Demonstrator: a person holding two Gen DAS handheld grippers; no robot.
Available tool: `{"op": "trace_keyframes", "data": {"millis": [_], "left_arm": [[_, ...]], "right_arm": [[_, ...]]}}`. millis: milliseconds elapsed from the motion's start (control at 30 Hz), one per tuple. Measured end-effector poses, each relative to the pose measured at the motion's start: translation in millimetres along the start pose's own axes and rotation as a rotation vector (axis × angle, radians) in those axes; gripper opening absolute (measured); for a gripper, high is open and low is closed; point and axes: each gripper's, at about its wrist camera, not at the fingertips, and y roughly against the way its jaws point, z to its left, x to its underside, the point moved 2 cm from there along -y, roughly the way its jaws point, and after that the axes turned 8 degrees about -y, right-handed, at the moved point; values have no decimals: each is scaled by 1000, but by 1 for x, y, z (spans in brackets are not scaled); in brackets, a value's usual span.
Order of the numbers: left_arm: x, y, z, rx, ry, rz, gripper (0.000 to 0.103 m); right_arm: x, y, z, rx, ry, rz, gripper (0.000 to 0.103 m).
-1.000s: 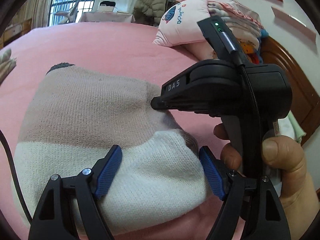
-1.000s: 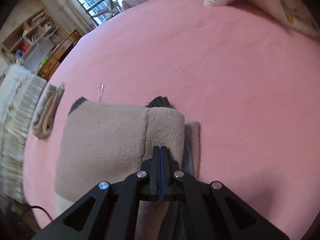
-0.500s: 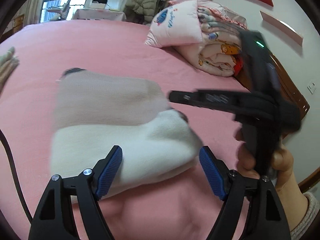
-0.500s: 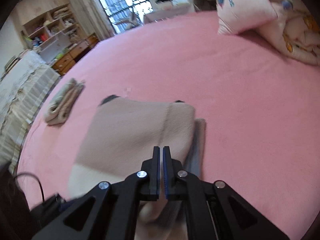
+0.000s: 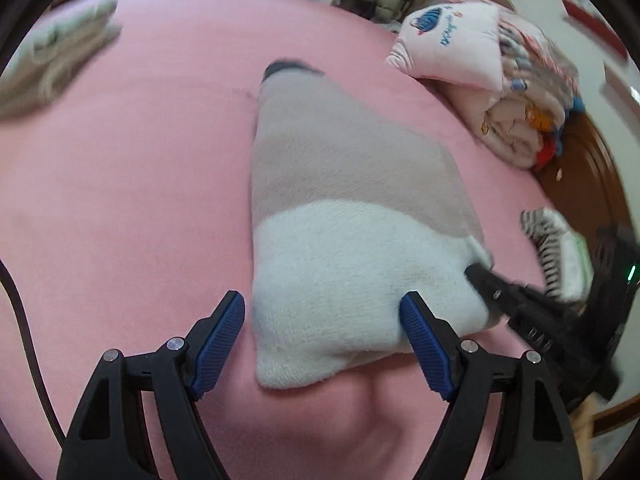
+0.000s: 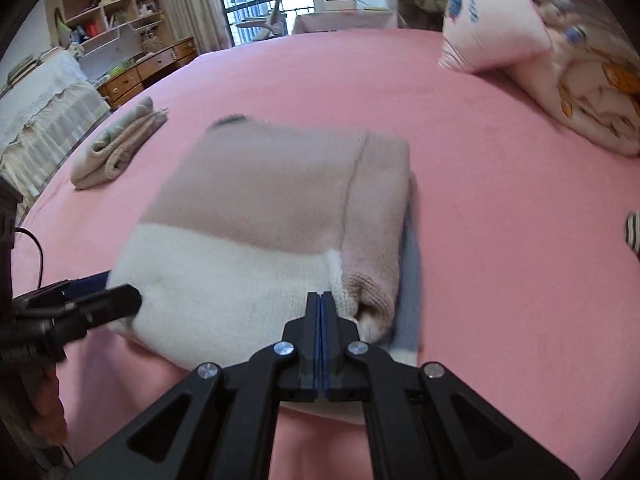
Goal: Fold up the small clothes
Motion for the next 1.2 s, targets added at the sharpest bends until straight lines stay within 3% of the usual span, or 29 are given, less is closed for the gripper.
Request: {"op": "trace_keyframes", "data": {"millis": [100,400,633,833,900,1000,1033,1067,1200], "left_arm": [[7,-3,3,14,9,9,80],[12,7,-8,-2,-4,16,80],[13,33,-13,-39,-25,-12,79],[11,61,-20,-62,-69,-20,79],[9,71,-25,-77,-91,-26,80],[7,88,-33,-95,-129,-32,86],[6,92,-35,-99,-137,-32,90],[5,98,-38,-102,-146,-32,93],[-5,119,-48,-120,-173,-37,98]], "right_arm": [[9,-1,2,20,19,-34,0],[17,-4,-8,-20,-90,-45,0],[11,-3,-16,-61,-194,9,0],[9,17,-14,-66,-199,30,3],[10,30,-11,-49,-182,19,11],[12,58,-8,-21,-163,-27,51],[11,68,-7,2,-159,-52,70],[11,79,-7,18,-151,-80,79],[4,109,-9,29,-132,-118,80]]}}
